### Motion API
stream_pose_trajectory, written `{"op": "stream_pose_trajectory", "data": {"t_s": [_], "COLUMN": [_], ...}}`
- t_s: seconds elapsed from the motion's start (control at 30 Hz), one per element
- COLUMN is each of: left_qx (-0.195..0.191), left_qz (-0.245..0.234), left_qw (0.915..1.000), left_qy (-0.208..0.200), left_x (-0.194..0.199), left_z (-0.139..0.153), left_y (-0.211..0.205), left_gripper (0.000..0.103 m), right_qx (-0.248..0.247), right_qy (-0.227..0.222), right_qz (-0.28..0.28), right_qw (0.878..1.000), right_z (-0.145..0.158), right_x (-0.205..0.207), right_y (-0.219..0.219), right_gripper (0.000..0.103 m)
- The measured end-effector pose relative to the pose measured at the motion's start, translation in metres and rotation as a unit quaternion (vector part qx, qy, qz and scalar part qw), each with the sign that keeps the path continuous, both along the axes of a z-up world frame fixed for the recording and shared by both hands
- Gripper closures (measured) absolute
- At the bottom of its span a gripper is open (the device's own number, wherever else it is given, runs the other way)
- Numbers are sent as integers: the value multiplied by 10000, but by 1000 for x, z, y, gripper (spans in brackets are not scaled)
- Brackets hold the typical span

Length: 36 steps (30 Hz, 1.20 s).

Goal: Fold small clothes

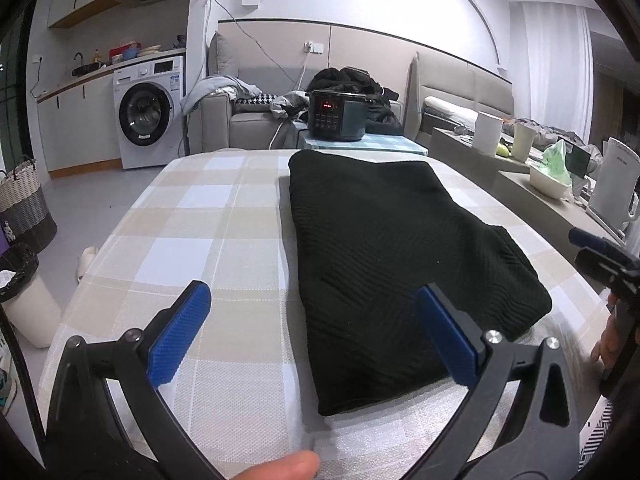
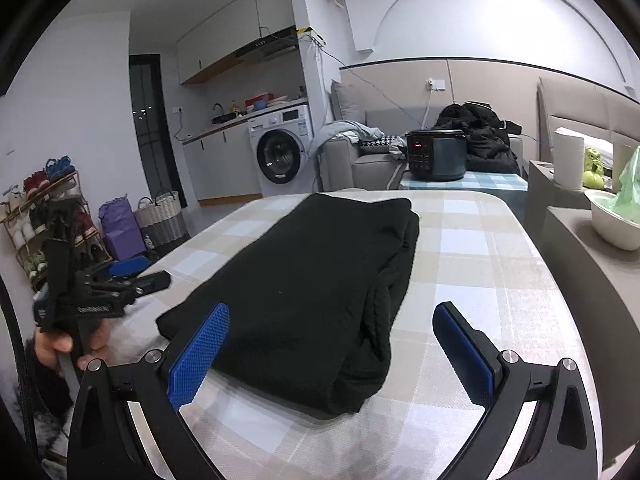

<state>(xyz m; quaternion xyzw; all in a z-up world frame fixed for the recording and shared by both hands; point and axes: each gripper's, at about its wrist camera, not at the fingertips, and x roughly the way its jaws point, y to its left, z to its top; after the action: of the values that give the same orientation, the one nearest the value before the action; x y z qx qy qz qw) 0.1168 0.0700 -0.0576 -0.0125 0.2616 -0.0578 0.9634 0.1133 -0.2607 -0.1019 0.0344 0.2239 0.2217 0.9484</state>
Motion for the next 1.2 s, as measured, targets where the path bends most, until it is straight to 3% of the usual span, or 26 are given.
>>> {"op": "stream_pose_trajectory", "data": {"t_s": [0.63,1.2], "left_qx": [-146,-131], "left_qz": [-33,-22], "left_qw": [9999,9999], "left_qy": [1,-4], "left_x": [0,0], "left_z": [-1,-1], "left_y": [6,6], "left_gripper": [1,1], "right_qx": [-291,-258], "right_qy": [-253,-247], "right_qz": [6,-82], "right_qw": [9993,9993], "right_z": [1,0], "right_x": [-6,-6], "right_y": [6,4], "right_gripper": [0,0]}}
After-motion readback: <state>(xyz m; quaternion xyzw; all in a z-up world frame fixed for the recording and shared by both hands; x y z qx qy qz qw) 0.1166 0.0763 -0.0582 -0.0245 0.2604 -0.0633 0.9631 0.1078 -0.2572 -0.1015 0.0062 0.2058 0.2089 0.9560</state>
